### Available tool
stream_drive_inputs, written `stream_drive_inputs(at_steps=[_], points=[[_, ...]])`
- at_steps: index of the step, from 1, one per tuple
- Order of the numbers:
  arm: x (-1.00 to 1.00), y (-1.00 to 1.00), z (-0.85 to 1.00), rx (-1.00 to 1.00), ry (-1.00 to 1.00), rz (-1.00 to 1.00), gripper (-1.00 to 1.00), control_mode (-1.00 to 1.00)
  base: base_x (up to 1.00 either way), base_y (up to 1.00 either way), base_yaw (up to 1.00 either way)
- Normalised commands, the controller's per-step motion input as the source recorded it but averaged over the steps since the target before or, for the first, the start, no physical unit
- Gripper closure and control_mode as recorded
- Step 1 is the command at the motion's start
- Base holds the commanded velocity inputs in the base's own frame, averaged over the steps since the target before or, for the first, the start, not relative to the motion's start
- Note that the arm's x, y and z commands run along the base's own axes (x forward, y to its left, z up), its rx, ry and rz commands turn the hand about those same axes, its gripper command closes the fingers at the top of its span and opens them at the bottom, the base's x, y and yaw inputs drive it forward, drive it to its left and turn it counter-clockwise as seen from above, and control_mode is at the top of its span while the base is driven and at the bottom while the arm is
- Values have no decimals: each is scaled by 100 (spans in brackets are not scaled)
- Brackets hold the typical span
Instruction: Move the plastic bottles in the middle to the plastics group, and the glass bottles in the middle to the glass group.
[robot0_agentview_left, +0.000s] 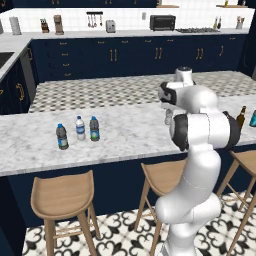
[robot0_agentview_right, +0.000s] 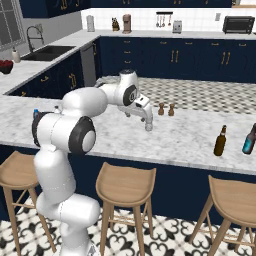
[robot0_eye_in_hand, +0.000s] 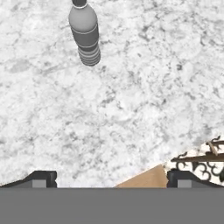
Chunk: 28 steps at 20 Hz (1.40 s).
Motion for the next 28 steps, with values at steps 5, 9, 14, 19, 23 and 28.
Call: stream_drive_inputs(at_steps=[5,9,14,19,23,28], points=[[5,-20,-1,0,-1,4,-100,-100,0,0,0],[32,0,-10,0,-1,15,-100,-100,0,0,0],[64,0,-44,0,0,12,-100,-100,0,0,0],[21,-3,-7,0,-4,6,-100,-100,0,0,0],[43,-9,6,0,-12,4,-100,-100,0,0,0],[37,-5,0,-1,-6,4,-100,-100,0,0,0]])
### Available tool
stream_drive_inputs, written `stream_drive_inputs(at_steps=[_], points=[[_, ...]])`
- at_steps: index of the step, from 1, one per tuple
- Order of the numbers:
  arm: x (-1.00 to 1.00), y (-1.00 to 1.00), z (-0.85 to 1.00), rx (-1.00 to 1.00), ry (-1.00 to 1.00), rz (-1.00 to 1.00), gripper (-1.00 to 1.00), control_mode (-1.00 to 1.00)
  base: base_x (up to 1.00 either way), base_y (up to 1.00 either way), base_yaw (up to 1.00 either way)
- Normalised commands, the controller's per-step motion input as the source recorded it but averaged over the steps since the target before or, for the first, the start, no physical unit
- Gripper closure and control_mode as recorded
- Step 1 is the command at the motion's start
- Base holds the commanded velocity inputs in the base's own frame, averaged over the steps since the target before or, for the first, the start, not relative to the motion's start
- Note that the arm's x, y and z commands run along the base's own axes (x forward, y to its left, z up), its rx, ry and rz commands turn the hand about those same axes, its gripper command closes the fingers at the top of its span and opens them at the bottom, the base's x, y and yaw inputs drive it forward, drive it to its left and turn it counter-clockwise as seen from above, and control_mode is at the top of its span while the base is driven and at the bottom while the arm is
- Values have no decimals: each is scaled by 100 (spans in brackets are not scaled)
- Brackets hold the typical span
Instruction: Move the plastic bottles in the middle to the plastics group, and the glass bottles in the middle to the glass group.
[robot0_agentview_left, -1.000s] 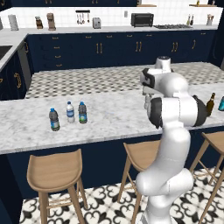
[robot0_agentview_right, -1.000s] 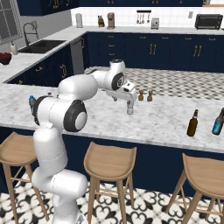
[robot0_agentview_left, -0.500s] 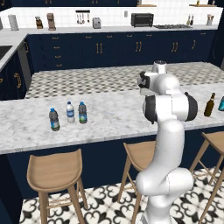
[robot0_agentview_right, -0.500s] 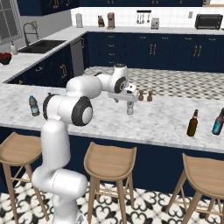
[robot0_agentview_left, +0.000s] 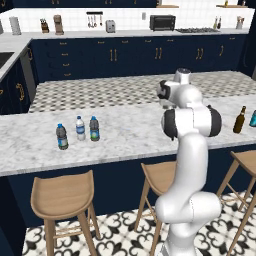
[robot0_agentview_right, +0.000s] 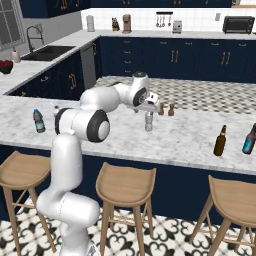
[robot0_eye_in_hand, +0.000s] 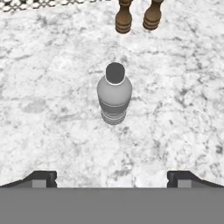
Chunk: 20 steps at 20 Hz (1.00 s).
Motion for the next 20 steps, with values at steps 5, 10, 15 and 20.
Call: stream_drive_inputs(at_steps=[5,10,15,20], points=[[42,-3,-19,0,0,4,-100,-100,0,0,0],[50,-10,-22,0,0,3,-100,-100,0,0,0],[45,-26,0,0,0,0,-100,-100,0,0,0],[28,-1,-9,0,10,0,-100,-100,0,0,0]])
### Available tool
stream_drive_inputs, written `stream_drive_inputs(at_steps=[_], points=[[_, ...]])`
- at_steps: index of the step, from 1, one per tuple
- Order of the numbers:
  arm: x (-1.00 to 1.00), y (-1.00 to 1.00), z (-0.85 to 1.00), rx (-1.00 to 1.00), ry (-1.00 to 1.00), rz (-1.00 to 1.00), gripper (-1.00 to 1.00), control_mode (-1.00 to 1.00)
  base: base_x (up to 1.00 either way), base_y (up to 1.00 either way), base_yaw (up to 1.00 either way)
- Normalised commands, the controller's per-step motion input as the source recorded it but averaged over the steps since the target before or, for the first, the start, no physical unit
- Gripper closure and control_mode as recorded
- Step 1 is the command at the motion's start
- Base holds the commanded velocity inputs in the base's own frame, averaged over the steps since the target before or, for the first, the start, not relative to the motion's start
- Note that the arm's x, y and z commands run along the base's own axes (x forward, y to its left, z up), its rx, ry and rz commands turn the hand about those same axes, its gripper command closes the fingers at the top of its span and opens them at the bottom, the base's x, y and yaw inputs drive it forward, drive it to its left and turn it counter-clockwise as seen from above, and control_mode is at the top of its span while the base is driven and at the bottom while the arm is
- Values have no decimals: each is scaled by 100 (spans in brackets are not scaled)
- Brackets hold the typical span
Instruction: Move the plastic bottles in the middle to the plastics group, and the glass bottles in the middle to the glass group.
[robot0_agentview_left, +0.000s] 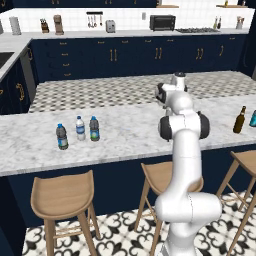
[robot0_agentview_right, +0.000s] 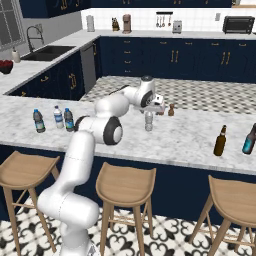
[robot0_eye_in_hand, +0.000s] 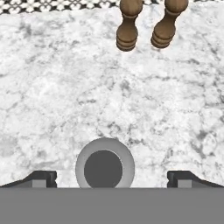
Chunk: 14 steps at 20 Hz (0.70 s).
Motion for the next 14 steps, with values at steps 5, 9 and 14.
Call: stream_drive_inputs(at_steps=[5,9,14], points=[[-25,16,0,0,7,4,-100,-100,0,0,0],[-37,5,-9,0,1,2,-100,-100,0,0,0],[-15,0,-41,0,2,0,-100,-100,0,0,0]])
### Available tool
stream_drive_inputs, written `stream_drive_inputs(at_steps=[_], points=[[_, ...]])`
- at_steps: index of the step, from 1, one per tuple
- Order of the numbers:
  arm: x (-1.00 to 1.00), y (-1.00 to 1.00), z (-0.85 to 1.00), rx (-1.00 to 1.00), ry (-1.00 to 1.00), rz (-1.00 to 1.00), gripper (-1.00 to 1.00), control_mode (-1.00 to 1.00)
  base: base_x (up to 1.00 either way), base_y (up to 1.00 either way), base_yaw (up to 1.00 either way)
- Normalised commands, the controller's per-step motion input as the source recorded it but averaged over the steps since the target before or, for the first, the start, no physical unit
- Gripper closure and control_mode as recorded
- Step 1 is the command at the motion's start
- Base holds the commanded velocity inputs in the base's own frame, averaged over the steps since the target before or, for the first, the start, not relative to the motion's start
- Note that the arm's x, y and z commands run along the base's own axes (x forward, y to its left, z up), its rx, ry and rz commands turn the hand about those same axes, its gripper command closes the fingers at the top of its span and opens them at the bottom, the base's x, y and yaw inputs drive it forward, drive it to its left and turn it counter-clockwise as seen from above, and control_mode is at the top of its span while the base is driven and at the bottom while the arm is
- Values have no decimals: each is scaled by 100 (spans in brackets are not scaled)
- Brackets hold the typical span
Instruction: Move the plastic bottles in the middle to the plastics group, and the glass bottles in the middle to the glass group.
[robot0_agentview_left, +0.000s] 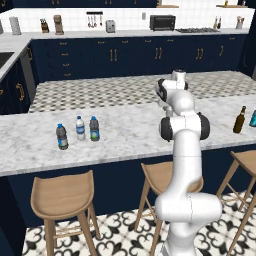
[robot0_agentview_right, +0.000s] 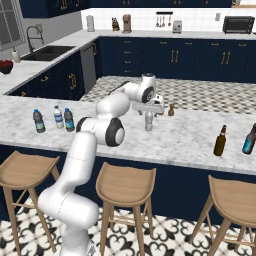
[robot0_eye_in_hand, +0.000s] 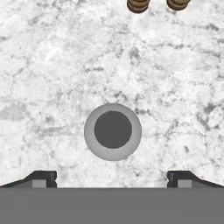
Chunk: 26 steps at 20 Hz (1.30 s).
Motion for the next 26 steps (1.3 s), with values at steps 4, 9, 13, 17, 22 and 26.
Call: stream_drive_inputs(at_steps=[4,9,13,17,22,26], points=[[34,0,-18,0,-6,0,-100,-100,0,0,0],[36,0,-2,-1,-14,0,-100,-100,0,0,0],[0,0,0,0,0,0,-100,-100,0,0,0],[0,0,0,0,0,0,100,-100,0,0,0],[0,0,0,0,0,0,100,-100,0,0,0],[-4,0,0,0,0,0,100,-100,0,0,0]])
